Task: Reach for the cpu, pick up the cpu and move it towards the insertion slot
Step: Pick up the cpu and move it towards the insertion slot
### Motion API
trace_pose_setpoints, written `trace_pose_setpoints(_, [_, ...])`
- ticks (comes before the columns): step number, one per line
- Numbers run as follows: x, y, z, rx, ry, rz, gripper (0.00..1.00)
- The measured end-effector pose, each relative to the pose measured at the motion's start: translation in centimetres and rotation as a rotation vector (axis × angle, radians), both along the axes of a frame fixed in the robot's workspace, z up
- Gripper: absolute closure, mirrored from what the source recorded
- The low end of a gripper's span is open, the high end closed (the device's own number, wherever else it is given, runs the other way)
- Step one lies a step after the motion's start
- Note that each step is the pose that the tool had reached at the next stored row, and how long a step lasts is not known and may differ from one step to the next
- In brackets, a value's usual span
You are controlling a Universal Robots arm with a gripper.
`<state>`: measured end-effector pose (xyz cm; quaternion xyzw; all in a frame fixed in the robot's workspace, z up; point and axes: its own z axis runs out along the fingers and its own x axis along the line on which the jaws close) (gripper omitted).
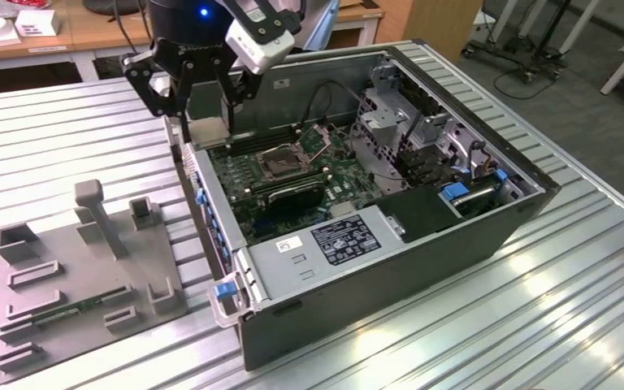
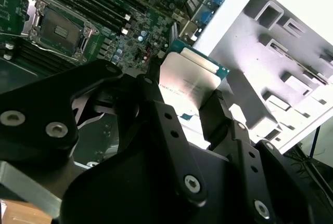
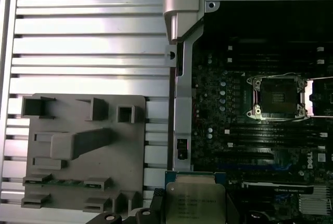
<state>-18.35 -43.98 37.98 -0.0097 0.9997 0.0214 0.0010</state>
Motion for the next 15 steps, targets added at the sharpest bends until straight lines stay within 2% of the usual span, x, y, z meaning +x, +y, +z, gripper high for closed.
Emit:
trace_pose_setpoints(8, [0.71, 0.0, 0.0, 0.0001, -0.0001, 0.0, 0.46])
trace_pose_setpoints(15, [1.0, 0.0, 0.0, 0.0001, 0.0, 0.0, 0.46])
